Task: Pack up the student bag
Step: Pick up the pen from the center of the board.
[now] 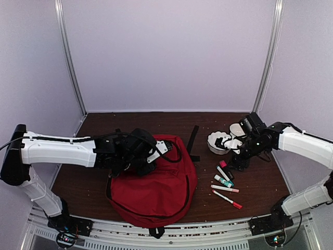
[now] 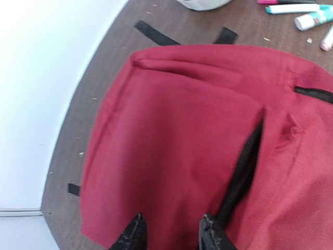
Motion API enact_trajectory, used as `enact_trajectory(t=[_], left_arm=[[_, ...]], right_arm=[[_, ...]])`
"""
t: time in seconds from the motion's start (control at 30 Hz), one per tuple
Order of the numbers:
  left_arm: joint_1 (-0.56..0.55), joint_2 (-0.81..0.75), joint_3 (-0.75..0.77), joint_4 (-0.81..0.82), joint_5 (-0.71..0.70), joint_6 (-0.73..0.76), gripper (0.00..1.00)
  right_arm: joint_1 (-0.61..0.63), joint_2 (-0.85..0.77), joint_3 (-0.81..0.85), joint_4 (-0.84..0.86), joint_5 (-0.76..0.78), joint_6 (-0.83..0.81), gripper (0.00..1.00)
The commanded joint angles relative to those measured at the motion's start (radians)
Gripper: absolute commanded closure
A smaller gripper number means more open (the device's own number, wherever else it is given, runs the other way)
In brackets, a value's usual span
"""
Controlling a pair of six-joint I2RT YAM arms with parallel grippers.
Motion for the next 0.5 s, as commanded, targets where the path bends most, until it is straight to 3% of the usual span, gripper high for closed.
enact_trajectory(t=[0.0,0.1,0.47], left_arm=[[-0.001,-0.013,0.042,0.083,-0.172,0.03,0.61],[0.02,0.027,0.088,0.059,-0.338,-0.02,0.39],[0.047,0.038,0.099,0.019,-0.309,-0.118,0.39]], right_arm=[[0.0,0.095,-0.006,-0.022,0.199,0.006,0.33],[-0.002,0.184,0.029,0.001,0.228,0.055,0.36],[-0.015,0.422,0.142,0.056,0.273,0.117,0.43]])
